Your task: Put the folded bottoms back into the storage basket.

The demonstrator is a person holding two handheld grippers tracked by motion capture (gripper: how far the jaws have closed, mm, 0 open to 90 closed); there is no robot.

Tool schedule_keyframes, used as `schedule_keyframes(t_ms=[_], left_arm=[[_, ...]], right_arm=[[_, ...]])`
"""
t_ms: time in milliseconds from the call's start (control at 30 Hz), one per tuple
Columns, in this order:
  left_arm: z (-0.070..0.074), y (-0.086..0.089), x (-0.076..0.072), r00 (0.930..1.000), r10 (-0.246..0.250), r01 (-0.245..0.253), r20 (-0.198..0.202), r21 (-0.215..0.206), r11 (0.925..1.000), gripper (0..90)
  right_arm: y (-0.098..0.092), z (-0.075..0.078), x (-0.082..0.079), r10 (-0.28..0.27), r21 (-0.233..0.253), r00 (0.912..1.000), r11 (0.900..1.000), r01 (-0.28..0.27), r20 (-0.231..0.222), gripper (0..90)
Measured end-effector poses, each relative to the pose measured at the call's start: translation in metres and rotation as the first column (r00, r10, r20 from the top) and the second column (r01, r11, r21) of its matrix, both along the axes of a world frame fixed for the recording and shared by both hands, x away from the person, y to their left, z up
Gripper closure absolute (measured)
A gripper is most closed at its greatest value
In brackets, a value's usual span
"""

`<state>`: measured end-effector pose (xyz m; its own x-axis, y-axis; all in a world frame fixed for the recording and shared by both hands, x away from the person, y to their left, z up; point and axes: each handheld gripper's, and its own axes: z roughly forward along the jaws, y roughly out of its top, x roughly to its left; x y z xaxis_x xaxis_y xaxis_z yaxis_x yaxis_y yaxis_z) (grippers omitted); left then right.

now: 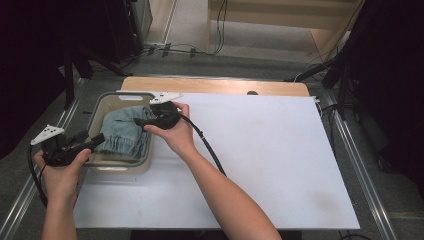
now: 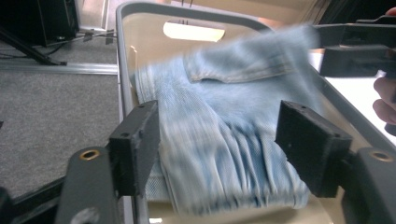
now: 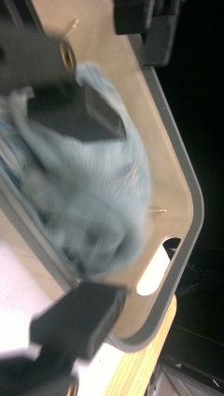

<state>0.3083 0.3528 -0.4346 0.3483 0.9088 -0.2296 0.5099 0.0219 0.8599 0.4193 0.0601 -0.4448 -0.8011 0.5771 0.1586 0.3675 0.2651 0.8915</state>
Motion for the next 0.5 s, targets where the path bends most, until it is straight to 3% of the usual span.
schedule_keyframes(t_ms=[67, 167, 433, 500], left_arm=[[0.001, 0.001, -0.001, 1.0, -0.003, 0.003, 0.005, -0.011, 0.9999, 26.1], [0.004, 0.001, -0.002, 0.9999, -0.003, 0.004, 0.016, -0.041, 0.9991, 24.8], [0.011, -0.015, -0.002, 0.9967, -0.075, 0.076, 0.03, -0.041, 0.9962, 23.1], [0.012, -0.02, -0.002, 0.9947, -0.098, 0.1, 0.03, -0.058, 0.9933, 23.1]], right_arm=[[-0.004, 0.006, -0.003, -0.014, -0.034, 0.9999, 0.999, 0.014, -0.008, 7.0], [-0.016, 0.013, -0.006, -0.02, -0.028, 0.9998, 0.999, 0.02, -0.009, 2.2], [-0.061, 0.019, -0.025, -0.002, 0.01, 1.0, 1.0, 0.002, 0.008, 0.0], [-0.072, 0.019, -0.032, 0.005, 0.02, 0.9999, 1.0, -0.005, 0.015, 0.0]])
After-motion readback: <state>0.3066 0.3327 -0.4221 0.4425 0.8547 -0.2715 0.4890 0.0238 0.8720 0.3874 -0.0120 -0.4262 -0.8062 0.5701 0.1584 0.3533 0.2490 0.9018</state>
